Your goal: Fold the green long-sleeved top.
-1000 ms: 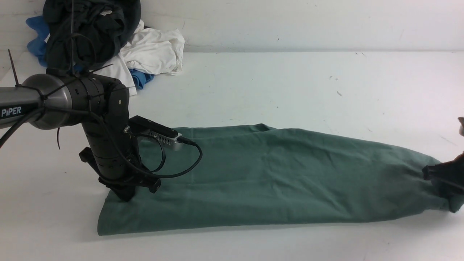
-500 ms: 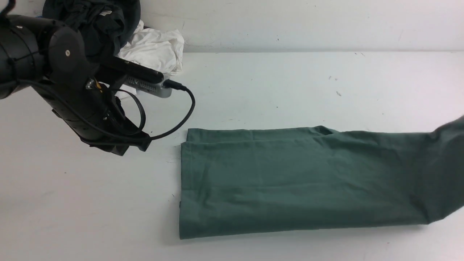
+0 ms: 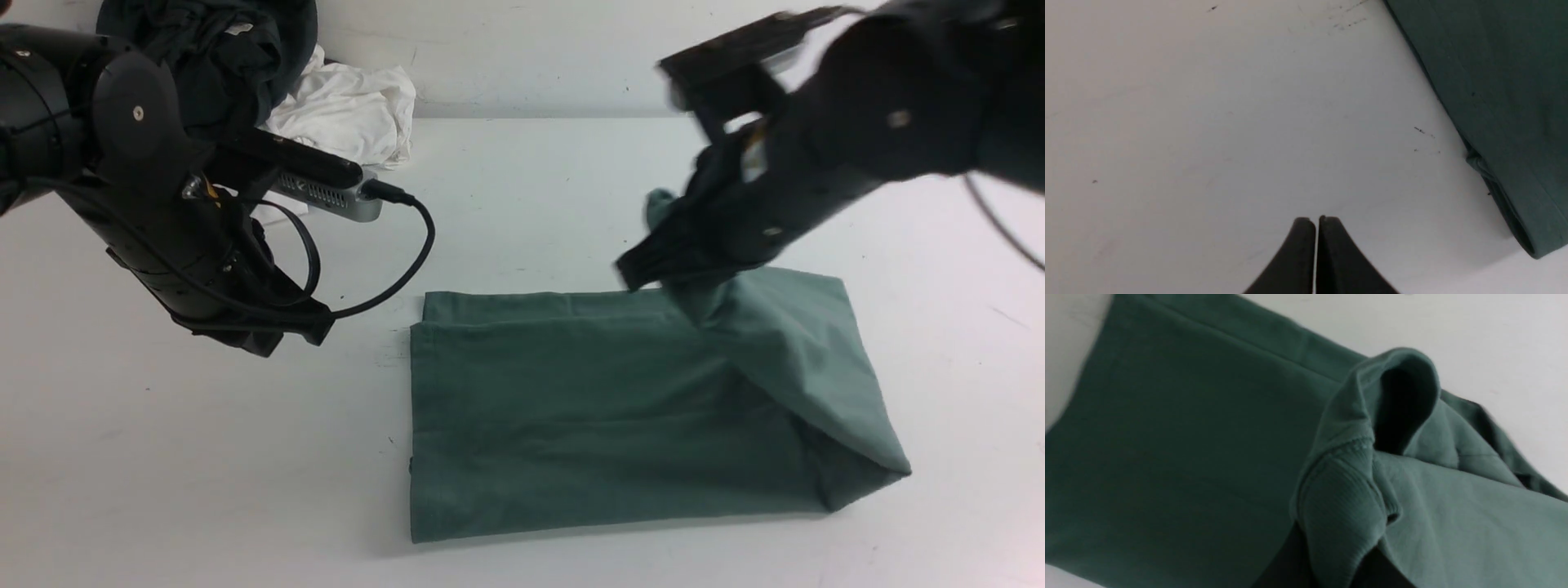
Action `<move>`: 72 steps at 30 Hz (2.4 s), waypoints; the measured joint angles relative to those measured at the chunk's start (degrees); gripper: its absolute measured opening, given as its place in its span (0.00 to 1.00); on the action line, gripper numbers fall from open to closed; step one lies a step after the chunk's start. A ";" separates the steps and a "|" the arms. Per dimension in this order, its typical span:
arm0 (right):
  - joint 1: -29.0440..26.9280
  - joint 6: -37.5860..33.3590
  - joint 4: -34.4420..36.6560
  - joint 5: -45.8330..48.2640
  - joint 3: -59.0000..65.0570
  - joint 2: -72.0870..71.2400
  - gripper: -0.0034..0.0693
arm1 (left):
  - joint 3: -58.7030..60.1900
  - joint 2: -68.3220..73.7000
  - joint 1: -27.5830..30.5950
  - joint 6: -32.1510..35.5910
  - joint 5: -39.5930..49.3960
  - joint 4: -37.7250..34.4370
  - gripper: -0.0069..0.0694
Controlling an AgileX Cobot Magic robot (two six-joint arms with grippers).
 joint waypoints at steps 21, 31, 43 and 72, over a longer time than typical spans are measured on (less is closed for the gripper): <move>5.50 -6.98 10.26 4.25 -20.96 17.67 0.64 | 0.16 -0.37 -0.28 0.29 0.94 -2.00 0.08; -5.85 -7.36 -2.97 14.82 -17.03 12.44 0.54 | 0.20 2.42 -12.20 6.64 -9.23 -11.16 0.08; -12.61 -7.36 9.82 -11.93 13.76 12.44 0.07 | -0.59 20.71 -10.99 7.24 -12.06 -11.02 0.08; -12.56 -7.36 8.72 -17.88 24.66 -41.15 0.03 | 18.31 -35.60 -8.18 3.44 -1.65 -4.02 0.08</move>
